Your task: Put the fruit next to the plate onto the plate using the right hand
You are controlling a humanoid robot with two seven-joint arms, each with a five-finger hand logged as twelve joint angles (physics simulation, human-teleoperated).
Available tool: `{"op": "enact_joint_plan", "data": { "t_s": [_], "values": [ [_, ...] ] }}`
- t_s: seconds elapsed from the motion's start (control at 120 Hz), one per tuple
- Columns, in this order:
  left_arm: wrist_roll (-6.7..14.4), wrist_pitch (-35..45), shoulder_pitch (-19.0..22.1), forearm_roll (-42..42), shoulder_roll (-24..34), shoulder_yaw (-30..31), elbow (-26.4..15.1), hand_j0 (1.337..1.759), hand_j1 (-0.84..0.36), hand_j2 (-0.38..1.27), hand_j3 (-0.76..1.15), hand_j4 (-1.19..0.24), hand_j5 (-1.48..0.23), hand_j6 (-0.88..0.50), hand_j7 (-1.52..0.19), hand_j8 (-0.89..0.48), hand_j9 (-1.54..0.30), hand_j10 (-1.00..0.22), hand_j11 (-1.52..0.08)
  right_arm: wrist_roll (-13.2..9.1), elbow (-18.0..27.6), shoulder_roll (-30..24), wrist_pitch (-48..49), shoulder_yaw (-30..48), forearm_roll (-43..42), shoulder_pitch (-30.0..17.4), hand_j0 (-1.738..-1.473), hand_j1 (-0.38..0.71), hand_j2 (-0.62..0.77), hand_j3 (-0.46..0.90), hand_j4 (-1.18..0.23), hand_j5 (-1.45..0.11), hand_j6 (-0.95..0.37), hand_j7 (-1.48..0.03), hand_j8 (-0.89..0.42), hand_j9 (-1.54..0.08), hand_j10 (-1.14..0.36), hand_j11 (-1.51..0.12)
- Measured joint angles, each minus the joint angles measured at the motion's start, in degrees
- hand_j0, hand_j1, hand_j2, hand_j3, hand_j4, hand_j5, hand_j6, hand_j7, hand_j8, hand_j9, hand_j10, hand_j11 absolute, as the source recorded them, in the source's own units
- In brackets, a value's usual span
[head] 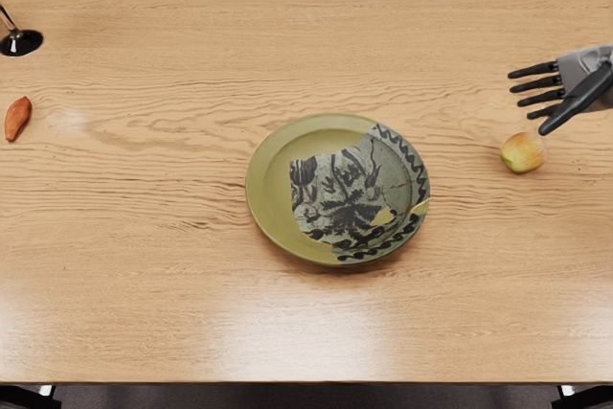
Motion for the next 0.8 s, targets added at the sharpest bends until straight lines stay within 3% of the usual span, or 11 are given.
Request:
{"op": "enact_joint_plan", "data": {
  "t_s": [0.217, 0.4, 0.508, 0.642, 0.8],
  "values": [
    [0.0, 0.0, 0.0, 0.0, 0.0, 0.0, 0.0, 1.658, 0.35, 0.0, 0.0, 0.0, 0.0, 0.0, 0.0, 0.0, 0.0, 0.0, 0.0, -0.01, 0.17, -1.03, 0.0, -0.35, -3.99, -1.32, -1.658, -0.33, 0.0, 0.0, -0.02, -0.02, -0.02, -0.02, -0.02, -0.02, -0.02, -0.02],
    [0.0, 0.0, 0.0, -0.01, 0.0, 0.0, 0.0, 1.658, 0.35, 0.0, 0.0, 0.0, 0.0, 0.0, 0.0, 0.0, 0.0, 0.0, 0.0, -0.01, 0.21, -1.1, 0.01, -5.15, -9.27, 5.59, -1.658, -0.33, 0.0, 0.0, -0.02, -0.02, -0.02, -0.02, -0.02, -0.02, -0.02, -0.02],
    [0.0, 0.0, 0.0, 0.01, 0.0, -0.01, 0.0, 1.658, 0.35, 0.0, 0.0, 0.0, 0.0, 0.0, 0.0, 0.0, 0.0, 0.0, 0.0, -0.01, 0.24, 5.14, -0.26, -13.28, -12.11, 11.45, -1.658, -0.33, 0.0, 0.0, -0.02, -0.02, -0.02, -0.02, -0.02, -0.02, -0.02, -0.02],
    [0.0, 0.0, 0.0, -0.01, 0.0, 0.01, 0.0, 1.658, 0.35, 0.0, 0.0, 0.0, 0.0, 0.0, 0.0, 0.0, 0.0, 0.0, 0.0, -0.01, 0.22, 14.44, -5.42, -17.74, -16.4, 14.57, -1.658, -0.32, 0.0, 0.0, -0.02, -0.03, -0.02, -0.03, -0.02, -0.03, -0.02, -0.03],
    [0.0, 0.0, 0.0, -0.02, 0.0, 0.01, 0.0, 1.658, 0.35, 0.0, 0.0, 0.0, 0.0, 0.0, 0.0, 0.0, 0.0, 0.0, 0.0, -0.01, 3.74, 18.39, -19.27, -19.15, -21.66, 16.69, -1.658, -0.32, -0.01, 0.0, -0.03, -0.03, -0.03, -0.03, -0.03, -0.03, -0.03, -0.03]
  ]
}}
